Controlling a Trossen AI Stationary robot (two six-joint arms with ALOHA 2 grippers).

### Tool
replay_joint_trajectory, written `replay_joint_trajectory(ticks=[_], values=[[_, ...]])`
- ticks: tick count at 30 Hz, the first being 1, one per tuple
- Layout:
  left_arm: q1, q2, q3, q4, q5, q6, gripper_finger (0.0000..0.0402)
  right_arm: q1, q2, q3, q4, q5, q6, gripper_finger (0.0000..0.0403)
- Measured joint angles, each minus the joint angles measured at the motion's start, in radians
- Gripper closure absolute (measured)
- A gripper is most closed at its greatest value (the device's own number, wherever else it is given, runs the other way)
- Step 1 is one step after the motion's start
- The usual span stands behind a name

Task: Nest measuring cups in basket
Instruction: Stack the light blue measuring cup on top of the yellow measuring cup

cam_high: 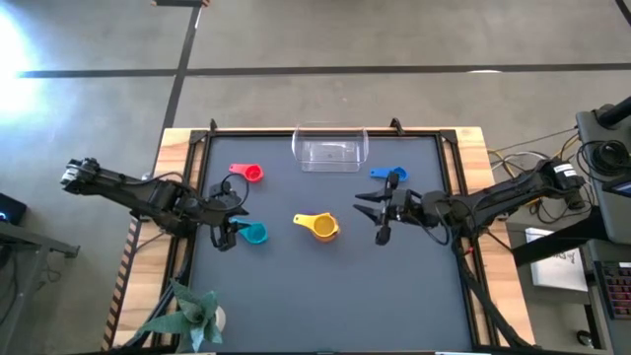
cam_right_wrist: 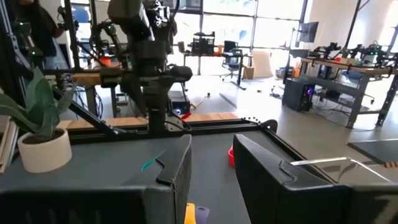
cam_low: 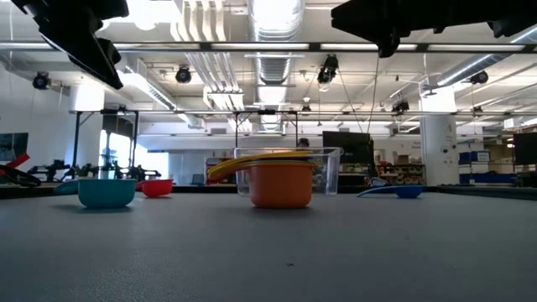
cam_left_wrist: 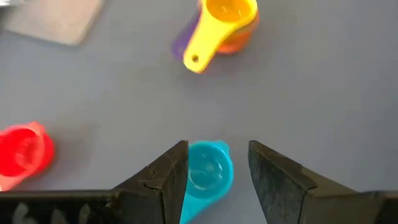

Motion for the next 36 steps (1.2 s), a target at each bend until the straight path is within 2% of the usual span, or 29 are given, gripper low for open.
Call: replay_joint_trajectory(ticks=[6, 10, 15, 24, 30, 33, 36], values=[[0.0, 0.08, -0.027, 0.002, 0.053, -0.006, 0.0252, 0.0, -0.001, 0.001, 0.0, 0.0, 0.0, 0.0298], [0.008, 0.149, -0.057, 0.002, 0.05, 0.029, 0.0252, 0.0, 0.0, 0.001, 0.0, 0.0, 0.0, 0.0296], [0.082, 0.196, -0.074, 0.001, 0.051, 0.078, 0.0251, 0.0, 0.0, 0.001, 0.0, 0.0, 0.0, 0.03], [0.261, 0.205, -0.072, 0.083, 0.143, 0.23, 0.0242, 0.0, 0.0, 0.002, 0.0, 0.0, -0.01, 0.0298], [0.278, 0.205, -0.072, 0.1, 0.149, 0.237, 0.0241, 0.0, 0.0, 0.002, -0.001, -0.003, 0.001, 0.0303], [0.278, 0.207, -0.072, 0.112, 0.149, 0.237, 0.0227, 0.0, 0.0, 0.002, -0.001, -0.004, 0.001, 0.0301], [0.28, 0.218, -0.072, 0.121, 0.146, 0.242, 0.0196, 0.0, 0.0, 0.002, -0.001, -0.004, 0.012, 0.0301]])
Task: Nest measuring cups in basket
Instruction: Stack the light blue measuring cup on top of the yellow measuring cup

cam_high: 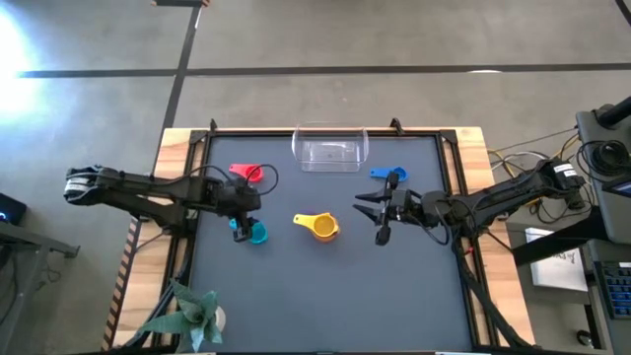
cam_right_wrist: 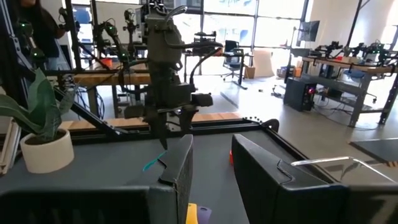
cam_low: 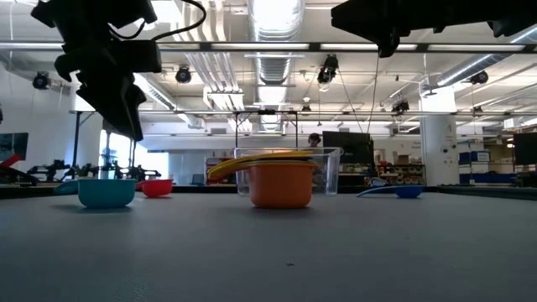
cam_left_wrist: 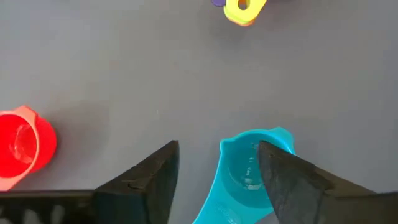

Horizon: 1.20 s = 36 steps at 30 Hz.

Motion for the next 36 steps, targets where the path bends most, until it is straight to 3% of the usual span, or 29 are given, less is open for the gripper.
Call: replay_joint_trajectory(ticks=[5, 8, 22, 29, 32, 36], values=[[0.016, 0.06, 0.0, 0.016, -0.034, 0.038, 0.0139, 0.0, 0.0, 0.0, 0.0, 0.0, -0.001, 0.0305], [0.023, 0.114, -0.001, 0.023, -0.034, 0.058, 0.0125, 0.0, 0.0, 0.0, 0.0, 0.0, 0.007, 0.0304], [0.054, 0.267, -0.025, 0.025, -0.009, 0.089, 0.0149, 0.0, 0.0, 0.0, 0.0, -0.004, 0.015, 0.0305], [0.06, 0.276, -0.115, 0.075, 0.077, 0.001, 0.0196, 0.0, 0.0, 0.0, 0.0, -0.004, 0.003, 0.031], [0.06, 0.276, -0.116, 0.081, 0.095, -0.018, 0.0247, 0.0, 0.0, 0.0, 0.0, -0.004, 0.003, 0.0312], [0.062, 0.275, -0.082, 0.078, 0.08, -0.032, 0.0348, 0.0, 0.0, 0.0, 0.0, -0.004, 0.003, 0.0312]])
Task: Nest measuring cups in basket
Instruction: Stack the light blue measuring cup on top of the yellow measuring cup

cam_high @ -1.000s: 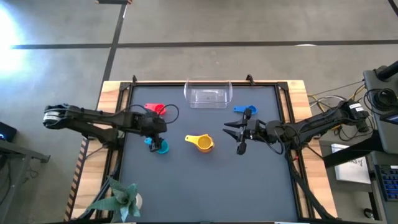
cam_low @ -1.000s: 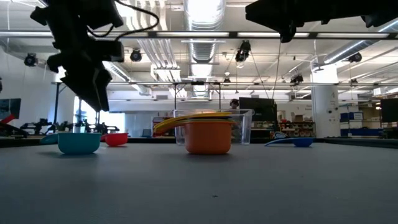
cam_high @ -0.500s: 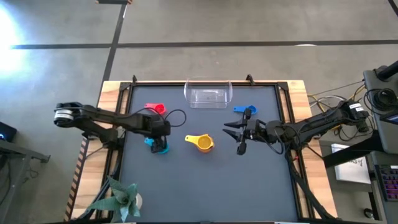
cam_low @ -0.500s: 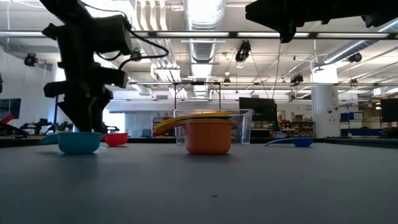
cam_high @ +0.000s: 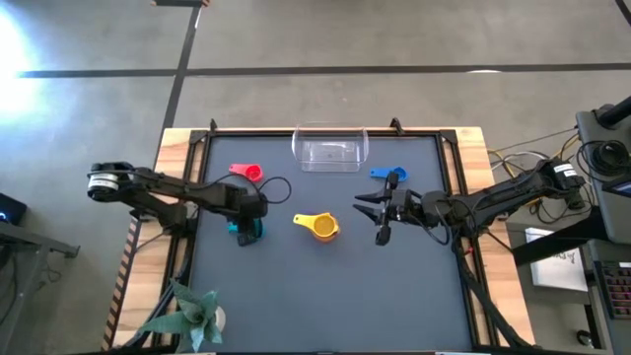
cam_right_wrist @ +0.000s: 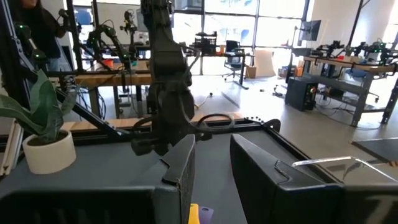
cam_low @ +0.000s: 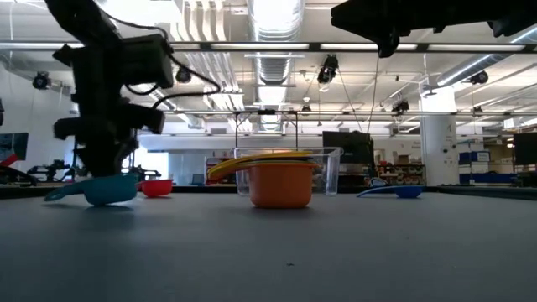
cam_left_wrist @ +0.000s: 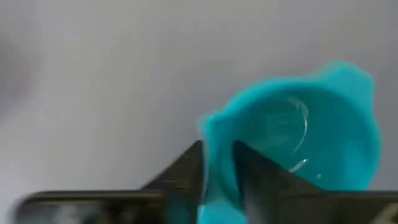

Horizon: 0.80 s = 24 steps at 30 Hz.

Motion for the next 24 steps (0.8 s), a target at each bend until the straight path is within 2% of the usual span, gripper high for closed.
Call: replay_joint_trajectory(ticks=[1, 3, 10, 17, 22, 24], values=[[0.0, -0.001, 0.015, 0.001, -0.003, -0.001, 0.0373, 0.0, 0.0, 0.0, 0.0, 0.0, 0.0, 0.0312], [0.004, 0.001, 0.046, -0.003, 0.002, -0.004, 0.0389, 0.0, 0.0, 0.0, 0.001, 0.0, 0.0, 0.0312], [0.006, 0.018, 0.215, -0.012, 0.002, -0.002, 0.0397, 0.0, -0.001, 0.0, 0.006, 0.0, 0.003, 0.0312], [0.006, 0.09, 0.465, -0.066, 0.026, 0.035, 0.0399, 0.0, -0.002, 0.004, 0.0, 0.001, 0.001, 0.0312], [0.006, 0.224, 0.622, -0.121, 0.069, 0.102, 0.04, 0.0, -0.002, 0.032, -0.107, 0.15, 0.042, 0.0312], [0.006, 0.277, 0.662, -0.132, 0.093, 0.128, 0.04, -0.001, -0.002, 0.042, -0.162, 0.169, 0.048, 0.0312]])
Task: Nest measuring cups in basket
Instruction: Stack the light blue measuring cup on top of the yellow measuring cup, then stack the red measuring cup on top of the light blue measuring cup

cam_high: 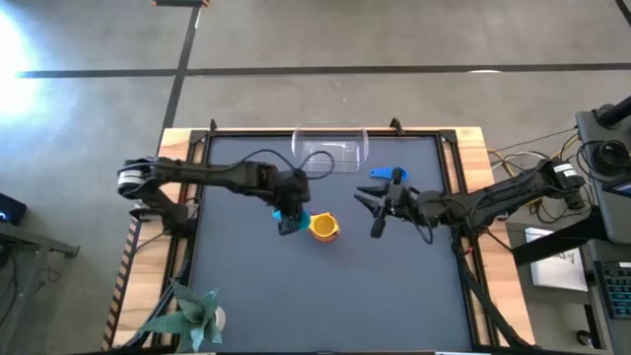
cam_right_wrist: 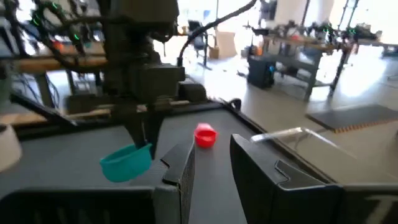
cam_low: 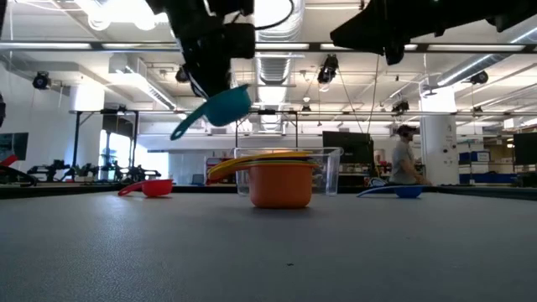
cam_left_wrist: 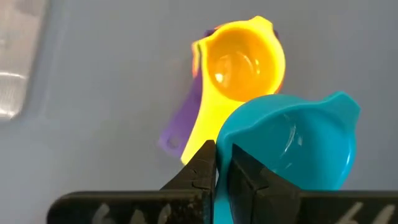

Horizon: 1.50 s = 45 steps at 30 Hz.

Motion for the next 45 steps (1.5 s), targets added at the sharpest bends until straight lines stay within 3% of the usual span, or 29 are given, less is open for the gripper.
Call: replay_joint_trajectory(ticks=[11, 21, 28, 36, 45], values=[[0.009, 0.183, 0.137, 0.11, 0.103, 0.06, 0.0401, 0.008, 0.0, 0.008, -0.076, -0.003, 0.055, 0.0312], [0.043, 0.326, 0.196, 0.073, 0.1, 0.06, 0.0396, 0.057, -0.022, 0.007, -0.1, -0.002, 0.08, 0.0312], [0.044, 0.344, 0.205, 0.068, 0.103, 0.072, 0.0325, 0.072, -0.046, 0.007, -0.13, -0.002, 0.08, 0.0312], [0.043, 0.276, 0.2, 0.053, 0.092, 0.079, 0.0243, 0.072, -0.046, 0.007, -0.133, -0.002, 0.078, 0.0312], [0.05, 0.191, 0.2, -0.018, 0.072, 0.124, 0.0212, 0.071, -0.045, 0.007, -0.153, -0.002, 0.077, 0.0312]])
